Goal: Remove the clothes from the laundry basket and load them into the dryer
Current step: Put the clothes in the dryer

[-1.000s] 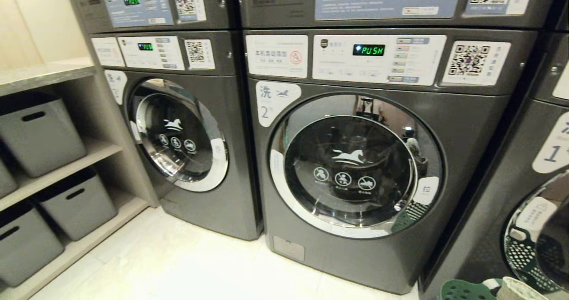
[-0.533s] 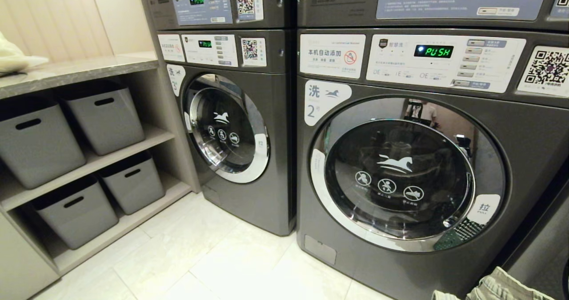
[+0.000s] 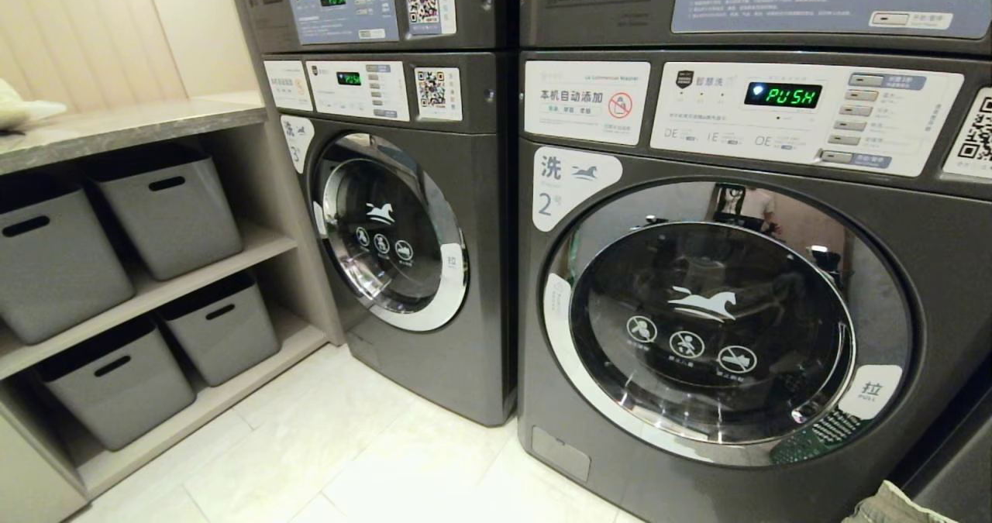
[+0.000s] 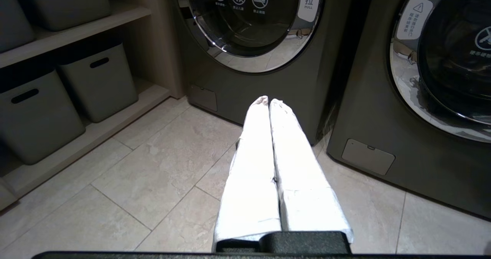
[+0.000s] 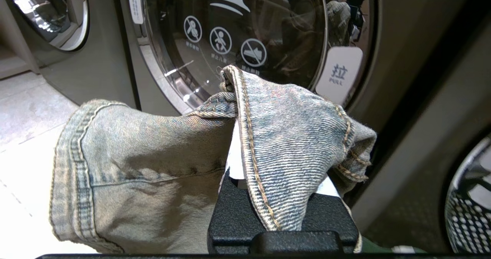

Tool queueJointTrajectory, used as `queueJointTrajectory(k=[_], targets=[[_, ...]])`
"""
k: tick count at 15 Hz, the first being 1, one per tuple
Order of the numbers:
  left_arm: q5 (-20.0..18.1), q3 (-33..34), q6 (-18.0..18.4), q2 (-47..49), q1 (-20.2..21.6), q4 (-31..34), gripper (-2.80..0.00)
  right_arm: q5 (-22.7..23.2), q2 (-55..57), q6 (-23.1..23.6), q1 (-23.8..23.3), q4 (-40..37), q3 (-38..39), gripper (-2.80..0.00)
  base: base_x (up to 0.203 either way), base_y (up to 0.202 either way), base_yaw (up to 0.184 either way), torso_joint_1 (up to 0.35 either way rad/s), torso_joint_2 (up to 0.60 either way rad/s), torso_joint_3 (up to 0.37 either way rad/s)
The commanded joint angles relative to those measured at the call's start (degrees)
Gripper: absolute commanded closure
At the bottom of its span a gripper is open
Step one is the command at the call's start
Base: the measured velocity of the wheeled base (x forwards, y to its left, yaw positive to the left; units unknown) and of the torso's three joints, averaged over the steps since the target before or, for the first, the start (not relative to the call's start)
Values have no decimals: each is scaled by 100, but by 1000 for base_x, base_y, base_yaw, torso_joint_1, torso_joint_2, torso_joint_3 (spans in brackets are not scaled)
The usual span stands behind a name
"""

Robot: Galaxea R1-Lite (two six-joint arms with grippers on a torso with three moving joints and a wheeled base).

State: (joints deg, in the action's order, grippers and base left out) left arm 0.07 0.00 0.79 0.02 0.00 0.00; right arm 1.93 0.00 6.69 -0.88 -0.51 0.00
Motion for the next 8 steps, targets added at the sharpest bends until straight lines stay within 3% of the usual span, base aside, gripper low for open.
queueJointTrajectory(k=[1, 8], targets=[[1, 9, 0, -2, 0, 0, 0, 27, 0, 35, 0, 7, 0, 0, 198, 0, -3, -1, -2, 2], [1, 9, 9, -2, 0, -9, 0, 36, 0, 51, 0, 7, 0, 0, 196, 0, 0, 3, 2, 4]])
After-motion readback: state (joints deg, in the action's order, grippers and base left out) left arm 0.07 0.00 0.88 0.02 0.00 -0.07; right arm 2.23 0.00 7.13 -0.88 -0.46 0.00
